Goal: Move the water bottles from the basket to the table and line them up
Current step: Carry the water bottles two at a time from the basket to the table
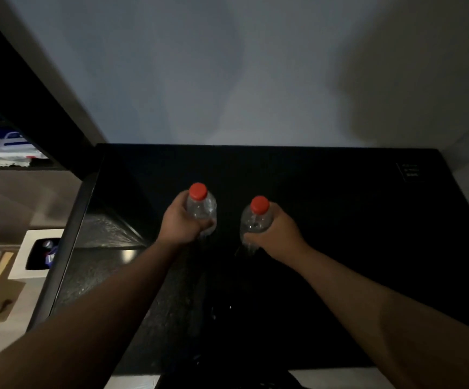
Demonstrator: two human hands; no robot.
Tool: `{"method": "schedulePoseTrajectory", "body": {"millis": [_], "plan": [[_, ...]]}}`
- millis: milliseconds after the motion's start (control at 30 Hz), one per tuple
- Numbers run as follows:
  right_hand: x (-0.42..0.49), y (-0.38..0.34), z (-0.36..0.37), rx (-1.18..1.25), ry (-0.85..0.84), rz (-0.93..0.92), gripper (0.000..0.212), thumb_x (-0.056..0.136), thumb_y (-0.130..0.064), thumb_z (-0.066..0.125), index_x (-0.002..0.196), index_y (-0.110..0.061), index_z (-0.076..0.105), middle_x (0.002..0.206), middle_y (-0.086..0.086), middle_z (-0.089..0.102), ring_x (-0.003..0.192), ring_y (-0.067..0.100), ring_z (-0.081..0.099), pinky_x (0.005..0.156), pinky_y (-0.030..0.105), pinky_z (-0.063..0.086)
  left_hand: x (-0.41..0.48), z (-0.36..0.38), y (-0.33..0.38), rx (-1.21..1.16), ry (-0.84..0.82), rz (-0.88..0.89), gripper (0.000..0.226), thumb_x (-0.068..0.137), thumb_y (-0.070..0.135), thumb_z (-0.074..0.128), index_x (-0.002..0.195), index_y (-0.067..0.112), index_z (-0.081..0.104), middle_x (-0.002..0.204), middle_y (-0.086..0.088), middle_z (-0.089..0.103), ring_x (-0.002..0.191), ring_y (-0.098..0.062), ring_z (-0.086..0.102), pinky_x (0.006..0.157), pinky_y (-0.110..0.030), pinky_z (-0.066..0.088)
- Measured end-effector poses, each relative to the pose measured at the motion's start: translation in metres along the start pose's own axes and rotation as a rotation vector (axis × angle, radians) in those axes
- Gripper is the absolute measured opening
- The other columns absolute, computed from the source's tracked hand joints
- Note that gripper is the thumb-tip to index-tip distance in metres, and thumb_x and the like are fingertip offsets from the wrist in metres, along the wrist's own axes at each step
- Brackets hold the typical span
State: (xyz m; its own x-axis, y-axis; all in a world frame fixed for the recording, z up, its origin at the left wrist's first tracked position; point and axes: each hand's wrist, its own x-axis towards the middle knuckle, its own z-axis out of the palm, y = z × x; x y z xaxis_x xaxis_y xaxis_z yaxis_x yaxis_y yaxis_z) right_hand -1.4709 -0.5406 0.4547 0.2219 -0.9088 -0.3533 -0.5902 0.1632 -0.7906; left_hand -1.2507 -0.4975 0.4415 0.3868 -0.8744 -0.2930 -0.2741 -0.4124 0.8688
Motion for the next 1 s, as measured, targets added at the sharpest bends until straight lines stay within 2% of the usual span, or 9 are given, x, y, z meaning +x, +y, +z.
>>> {"method": "schedulePoseTrajectory", "body": {"millis": [100, 233, 400, 467, 567, 667, 767, 900, 1000], "plan": [[0.021, -0.007, 0.003, -0.001, 0.011, 0.033, 0.070, 0.064, -0.016, 0.086, 0.122, -0.028, 0.050, 0.106, -0.011, 0.059, 0.100, 0.009, 0.059, 0.087, 0.028, 0.046, 0.026, 0.003, 0.011, -0.025, -0.017, -0.006, 0.061, 0.064, 0.016, 0.086, 0.112, 0.034, 0.053, 0.110, 0.009, 0.063, 0.108, -0.015, 0.062, 0.098, -0.045, 0.050], [0.024, -0.004, 0.005, 0.019, 0.030, 0.065, 0.072, 0.063, -0.015, 0.087, 0.123, -0.028, 0.050, 0.103, -0.012, 0.058, 0.098, 0.010, 0.060, 0.086, 0.026, 0.046, 0.036, 0.002, 0.011, -0.032, -0.049, 0.018, 0.060, 0.065, 0.014, 0.086, 0.113, 0.030, 0.053, 0.103, 0.013, 0.062, 0.101, -0.010, 0.062, 0.093, -0.036, 0.052], [0.028, 0.003, 0.009, 0.012, -0.014, 0.128, 0.079, 0.067, -0.013, 0.085, 0.133, -0.025, 0.043, 0.107, -0.012, 0.054, 0.097, 0.007, 0.054, 0.084, 0.022, 0.039, 0.036, 0.001, -0.004, -0.020, -0.068, 0.033, 0.066, 0.064, 0.017, 0.087, 0.120, 0.031, 0.053, 0.112, 0.010, 0.064, 0.101, -0.004, 0.062, 0.089, -0.026, 0.050], [0.031, 0.006, 0.009, 0.010, -0.025, 0.175, 0.076, 0.068, -0.015, 0.085, 0.131, -0.024, 0.045, 0.107, -0.011, 0.055, 0.098, 0.008, 0.055, 0.084, 0.023, 0.042, 0.038, 0.002, -0.006, -0.003, -0.078, 0.020, 0.067, 0.066, 0.019, 0.086, 0.123, 0.030, 0.052, 0.116, 0.008, 0.064, 0.104, -0.007, 0.062, 0.091, -0.029, 0.050], [0.028, 0.017, 0.006, 0.002, -0.088, 0.140, 0.066, 0.071, -0.013, 0.081, 0.128, -0.020, 0.049, 0.113, -0.004, 0.064, 0.101, 0.012, 0.062, 0.092, 0.029, 0.049, 0.037, -0.003, -0.010, 0.083, -0.176, -0.127, 0.063, 0.073, 0.019, 0.080, 0.128, 0.024, 0.049, 0.123, 0.000, 0.063, 0.108, -0.014, 0.061, 0.094, -0.037, 0.051], [0.019, 0.031, 0.004, -0.044, -0.186, 0.162, 0.047, 0.079, -0.010, 0.072, 0.121, -0.018, 0.054, 0.096, 0.004, 0.069, 0.079, 0.014, 0.065, 0.075, 0.032, 0.054, 0.014, -0.013, -0.015, 0.141, -0.266, -0.292, 0.053, 0.080, 0.024, 0.075, 0.128, 0.014, 0.053, 0.119, -0.009, 0.064, 0.104, -0.022, 0.064, 0.094, -0.040, 0.053], [0.003, 0.047, 0.003, -0.197, -0.268, 0.181, 0.033, 0.083, -0.016, 0.069, 0.115, -0.012, 0.062, 0.095, 0.007, 0.070, 0.083, 0.020, 0.067, 0.081, 0.035, 0.054, -0.035, -0.020, -0.030, 0.214, -0.162, -0.237, 0.040, 0.085, 0.024, 0.070, 0.120, 0.006, 0.062, 0.110, -0.009, 0.067, 0.100, -0.021, 0.064, 0.089, -0.029, 0.050], [-0.035, 0.064, 0.003, -0.246, -0.438, 0.126, 0.036, 0.084, -0.018, 0.071, 0.118, -0.011, 0.061, 0.095, 0.001, 0.067, 0.081, 0.011, 0.065, 0.075, 0.022, 0.050, -0.119, -0.027, -0.067, 0.157, -0.046, -0.224, 0.022, 0.086, 0.022, 0.069, 0.105, 0.012, 0.068, 0.088, 0.000, 0.068, 0.069, -0.006, 0.059, 0.067, -0.023, 0.046], [-0.062, 0.070, 0.004, -0.303, -0.575, 0.151, 0.030, 0.086, -0.025, 0.067, 0.115, -0.022, 0.061, 0.104, -0.004, 0.067, 0.090, 0.009, 0.067, 0.080, 0.023, 0.052, -0.185, -0.027, -0.105, 0.090, 0.016, -0.303, 0.007, 0.086, 0.026, 0.069, 0.092, 0.027, 0.067, 0.089, 0.005, 0.069, 0.076, -0.009, 0.063, 0.074, -0.029, 0.051]]}}
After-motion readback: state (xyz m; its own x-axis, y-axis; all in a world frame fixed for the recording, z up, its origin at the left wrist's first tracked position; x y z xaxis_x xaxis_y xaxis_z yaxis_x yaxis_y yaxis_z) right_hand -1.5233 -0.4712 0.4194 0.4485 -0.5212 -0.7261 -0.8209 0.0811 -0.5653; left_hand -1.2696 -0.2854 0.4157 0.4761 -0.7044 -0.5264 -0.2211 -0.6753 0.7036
